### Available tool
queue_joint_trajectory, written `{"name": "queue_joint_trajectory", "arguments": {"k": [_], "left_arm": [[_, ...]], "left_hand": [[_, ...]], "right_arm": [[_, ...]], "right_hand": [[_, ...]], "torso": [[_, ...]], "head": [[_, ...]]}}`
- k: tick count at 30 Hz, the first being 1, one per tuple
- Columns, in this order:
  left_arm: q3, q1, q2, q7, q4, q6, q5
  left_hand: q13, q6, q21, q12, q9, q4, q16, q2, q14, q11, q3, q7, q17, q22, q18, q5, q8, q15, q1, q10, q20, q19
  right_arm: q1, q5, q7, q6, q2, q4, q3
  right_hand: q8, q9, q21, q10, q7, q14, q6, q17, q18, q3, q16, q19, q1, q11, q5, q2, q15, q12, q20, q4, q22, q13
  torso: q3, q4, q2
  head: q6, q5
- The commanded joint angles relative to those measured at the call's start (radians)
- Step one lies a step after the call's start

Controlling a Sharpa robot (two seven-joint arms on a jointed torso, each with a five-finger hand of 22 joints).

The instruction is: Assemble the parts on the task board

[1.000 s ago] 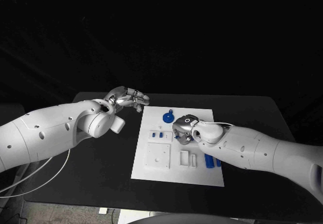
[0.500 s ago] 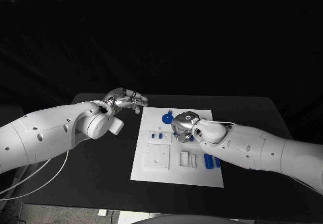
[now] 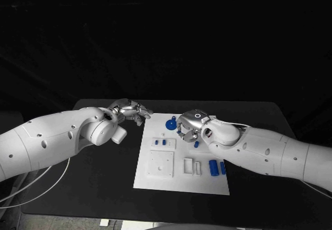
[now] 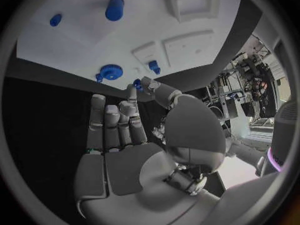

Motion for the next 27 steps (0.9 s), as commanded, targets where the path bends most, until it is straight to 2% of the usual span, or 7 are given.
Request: {"name": "queue_joint_trajectory", "arguments": {"k": [1,3,7,13,20,24,27], "left_arm": [[0.000,0.001,0.017,-0.083,-0.008,-0.020,0.010],[-0.002,0.001,0.031,-0.089,-0.014,-0.033,0.038],[-0.007,0.001,0.067,-0.077,-0.035,-0.049,0.084],[-0.018,-0.001,0.104,-0.057,-0.055,-0.079,0.121],[-0.024,-0.005,0.135,-0.058,-0.080,-0.072,0.155],[-0.027,-0.006,0.151,-0.071,-0.089,-0.067,0.158],[-0.032,-0.006,0.162,-0.080,-0.100,-0.062,0.159]], "left_hand": [[-0.010,-0.018,0.004,-0.011,-0.006,0.001,0.003,-0.003,0.007,0.006,-0.009,0.004,0.002,0.000,0.031,-0.003,-0.011,0.004,-0.010,-0.027,-0.010,0.011],[-0.017,-0.028,0.002,-0.010,-0.011,0.002,0.000,-0.007,0.008,0.011,-0.009,0.009,0.001,-0.002,0.035,-0.003,-0.016,0.008,-0.008,-0.042,-0.007,0.014],[-0.027,-0.033,-0.001,-0.012,-0.013,0.005,-0.006,-0.013,0.004,0.018,-0.008,0.012,-0.001,-0.003,0.037,-0.002,-0.019,0.014,-0.010,-0.069,-0.001,0.014],[-0.046,-0.036,-0.010,-0.009,-0.017,0.017,-0.019,-0.025,0.004,0.028,-0.002,0.014,-0.004,-0.007,0.046,-0.004,-0.018,0.025,-0.010,-0.095,0.011,0.015],[-0.060,-0.040,-0.014,-0.008,-0.021,0.029,-0.024,-0.033,0.005,0.032,0.000,0.016,-0.005,-0.008,0.051,-0.006,-0.019,0.029,-0.013,-0.107,0.016,0.017],[-0.063,-0.041,-0.015,-0.007,-0.021,0.031,-0.025,-0.033,0.005,0.033,0.001,0.016,-0.005,-0.008,0.052,-0.006,-0.019,0.030,-0.012,-0.108,0.017,0.016],[-0.065,-0.041,-0.016,-0.007,-0.022,0.032,-0.026,-0.032,0.005,0.033,0.001,0.016,-0.005,-0.008,0.053,-0.006,-0.018,0.030,-0.011,-0.109,0.018,0.016]], "right_arm": [[0.001,0.057,-0.035,-0.018,-0.009,0.021,0.011],[0.001,0.071,-0.038,-0.015,-0.016,0.036,0.023],[0.002,0.080,-0.043,-0.016,-0.023,0.057,0.039],[0.003,0.083,-0.048,-0.017,-0.026,0.075,0.052],[0.003,0.085,-0.052,-0.018,-0.023,0.087,0.057],[0.003,0.085,-0.055,-0.021,-0.025,0.092,0.062],[0.003,0.085,-0.056,-0.020,-0.025,0.095,0.065]], "right_hand": [[-0.003,-0.001,0.006,0.007,0.002,0.005,0.008,-0.001,0.013,0.005,-0.001,0.007,0.000,0.000,0.000,-0.008,0.000,-0.006,-0.001,0.000,-0.001,-0.001],[-0.003,-0.001,0.006,0.007,0.002,0.005,0.008,-0.001,0.013,0.005,-0.001,0.007,0.001,0.000,-0.001,-0.008,0.000,-0.006,-0.001,0.001,-0.002,-0.001],[-0.003,-0.001,0.006,0.007,0.002,0.006,0.008,-0.001,0.013,0.005,-0.001,0.008,0.000,0.000,-0.001,-0.008,0.000,-0.006,-0.001,0.002,-0.002,-0.001],[-0.004,-0.001,0.006,0.007,0.003,0.006,0.008,-0.001,0.013,0.005,-0.001,0.008,0.000,0.000,-0.001,-0.010,0.000,-0.006,-0.001,0.004,-0.002,-0.001],[-0.004,-0.001,0.006,0.008,0.003,0.007,0.007,-0.001,0.013,0.005,-0.002,0.009,0.000,0.000,0.000,-0.010,0.000,-0.007,-0.001,0.005,-0.002,-0.002],[-0.005,-0.001,0.006,0.008,0.003,0.007,0.007,-0.002,0.013,0.005,-0.002,0.009,0.000,0.001,0.000,-0.010,-0.001,-0.007,-0.002,0.006,-0.003,-0.002],[-0.005,-0.001,0.006,0.008,0.003,0.007,0.007,-0.002,0.013,0.006,-0.002,0.009,0.001,0.001,0.000,-0.011,-0.001,-0.007,-0.002,0.006,-0.003,-0.002]], "torso": [[0.0030,-0.0060,-0.009],[0.0043,-0.0080,-0.014],[0.0065,-0.0122,-0.022],[0.0096,-0.0183,-0.035],[0.0136,-0.0254,-0.044],[0.0154,-0.0266,-0.047],[0.0152,-0.0261,-0.046]], "head": [[0.004,0.002],[0.005,0.003],[0.008,0.009],[0.009,0.017],[0.007,0.022],[0.005,0.022],[0.005,0.020]]}}
